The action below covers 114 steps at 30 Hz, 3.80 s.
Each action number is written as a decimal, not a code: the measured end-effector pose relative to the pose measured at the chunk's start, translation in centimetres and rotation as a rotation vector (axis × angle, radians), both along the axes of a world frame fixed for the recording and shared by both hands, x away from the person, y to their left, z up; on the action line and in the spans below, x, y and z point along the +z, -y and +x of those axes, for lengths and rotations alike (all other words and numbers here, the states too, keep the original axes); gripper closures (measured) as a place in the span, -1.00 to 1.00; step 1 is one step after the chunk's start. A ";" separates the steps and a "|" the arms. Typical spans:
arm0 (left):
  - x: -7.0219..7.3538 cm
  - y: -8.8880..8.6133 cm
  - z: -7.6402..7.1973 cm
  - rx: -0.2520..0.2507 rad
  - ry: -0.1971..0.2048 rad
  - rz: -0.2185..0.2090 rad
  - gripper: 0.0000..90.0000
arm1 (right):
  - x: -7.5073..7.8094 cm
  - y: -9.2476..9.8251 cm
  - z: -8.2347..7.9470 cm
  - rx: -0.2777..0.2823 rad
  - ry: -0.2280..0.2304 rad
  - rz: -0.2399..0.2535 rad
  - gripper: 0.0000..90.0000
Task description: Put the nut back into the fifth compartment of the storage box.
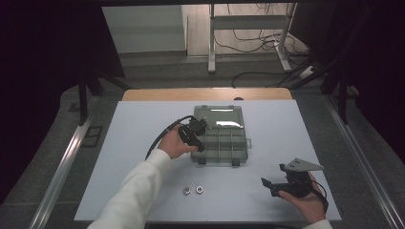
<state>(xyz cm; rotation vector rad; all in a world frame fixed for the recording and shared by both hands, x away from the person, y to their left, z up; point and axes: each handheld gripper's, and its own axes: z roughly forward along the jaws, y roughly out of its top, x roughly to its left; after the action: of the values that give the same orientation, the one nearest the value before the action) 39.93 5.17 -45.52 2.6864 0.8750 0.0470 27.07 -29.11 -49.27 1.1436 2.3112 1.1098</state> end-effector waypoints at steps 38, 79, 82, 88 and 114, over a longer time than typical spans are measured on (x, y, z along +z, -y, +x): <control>3.4 -4.2 -7.4 0.051 0.127 -0.109 -0.57 | 0.0 0.1 -0.2 -0.001 0.010 -0.006 -0.78; -1.3 -6.8 -12.0 0.143 0.031 -0.080 -0.60 | -0.2 -0.2 -0.2 0.003 0.009 -0.022 -0.78; -1.8 -6.4 -12.5 0.134 0.023 -0.079 -0.60 | -0.2 -0.1 -0.3 0.002 0.008 -0.021 -0.78; -2.2 -5.7 -13.2 0.101 0.017 -0.074 -0.61 | -0.2 -0.2 -0.3 0.005 0.006 -0.025 -0.78; -5.4 -3.3 -13.2 0.037 -0.006 0.008 -0.37 | -0.3 -0.2 -0.3 0.003 0.001 -0.032 -0.79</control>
<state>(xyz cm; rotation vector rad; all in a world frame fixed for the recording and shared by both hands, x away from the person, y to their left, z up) 26.71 8.49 -50.89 2.6795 0.9282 0.0516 26.80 -28.91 -49.59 1.1279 2.3226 1.0697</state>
